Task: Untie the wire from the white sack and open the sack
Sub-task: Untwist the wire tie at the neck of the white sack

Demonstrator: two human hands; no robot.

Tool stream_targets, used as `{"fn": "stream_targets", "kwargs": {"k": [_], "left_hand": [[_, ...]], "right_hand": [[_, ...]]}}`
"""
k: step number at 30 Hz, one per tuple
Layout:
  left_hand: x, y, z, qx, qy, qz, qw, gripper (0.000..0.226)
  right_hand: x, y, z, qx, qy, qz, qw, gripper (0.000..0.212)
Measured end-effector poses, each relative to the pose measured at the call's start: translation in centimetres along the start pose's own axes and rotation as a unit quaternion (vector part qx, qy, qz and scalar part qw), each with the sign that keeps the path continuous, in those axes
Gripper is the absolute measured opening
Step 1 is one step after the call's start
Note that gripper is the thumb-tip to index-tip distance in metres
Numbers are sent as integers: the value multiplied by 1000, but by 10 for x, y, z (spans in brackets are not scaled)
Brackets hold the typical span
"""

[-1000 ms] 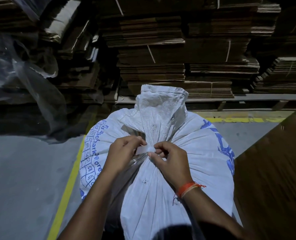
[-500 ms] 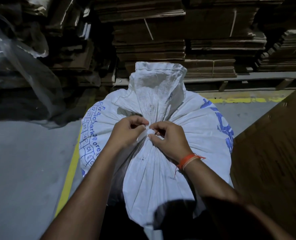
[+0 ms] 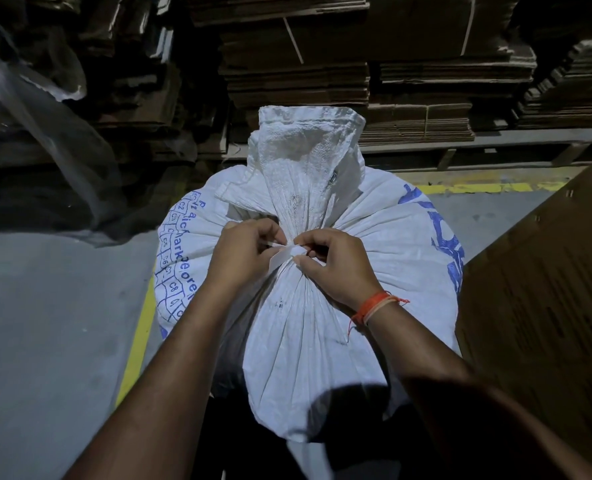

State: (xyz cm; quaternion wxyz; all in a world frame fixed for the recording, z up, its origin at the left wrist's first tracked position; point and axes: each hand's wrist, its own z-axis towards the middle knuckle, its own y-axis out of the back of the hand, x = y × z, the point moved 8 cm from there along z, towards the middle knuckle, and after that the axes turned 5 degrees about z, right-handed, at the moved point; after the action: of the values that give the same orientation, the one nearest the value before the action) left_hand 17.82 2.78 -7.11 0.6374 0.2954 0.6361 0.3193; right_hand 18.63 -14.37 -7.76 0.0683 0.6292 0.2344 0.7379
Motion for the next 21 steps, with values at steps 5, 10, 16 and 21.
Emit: {"fn": "stream_targets", "kwargs": {"k": [5, 10, 16, 21], "left_hand": [[3, 5, -1, -19, 47, 99, 994, 4], [8, -1, 0, 7, 54, 65, 996, 2], [12, -9, 0, 65, 57, -54, 995, 6], [12, -15, 0, 75, 67, -62, 993, 9]], "right_hand": [[-1, 0, 0, -4, 2, 3, 1000, 24], [1, 0, -1, -11, 11, 9, 1000, 23], [1, 2, -3, -23, 14, 31, 999, 21], [0, 1, -5, -27, 12, 41, 999, 21]]}}
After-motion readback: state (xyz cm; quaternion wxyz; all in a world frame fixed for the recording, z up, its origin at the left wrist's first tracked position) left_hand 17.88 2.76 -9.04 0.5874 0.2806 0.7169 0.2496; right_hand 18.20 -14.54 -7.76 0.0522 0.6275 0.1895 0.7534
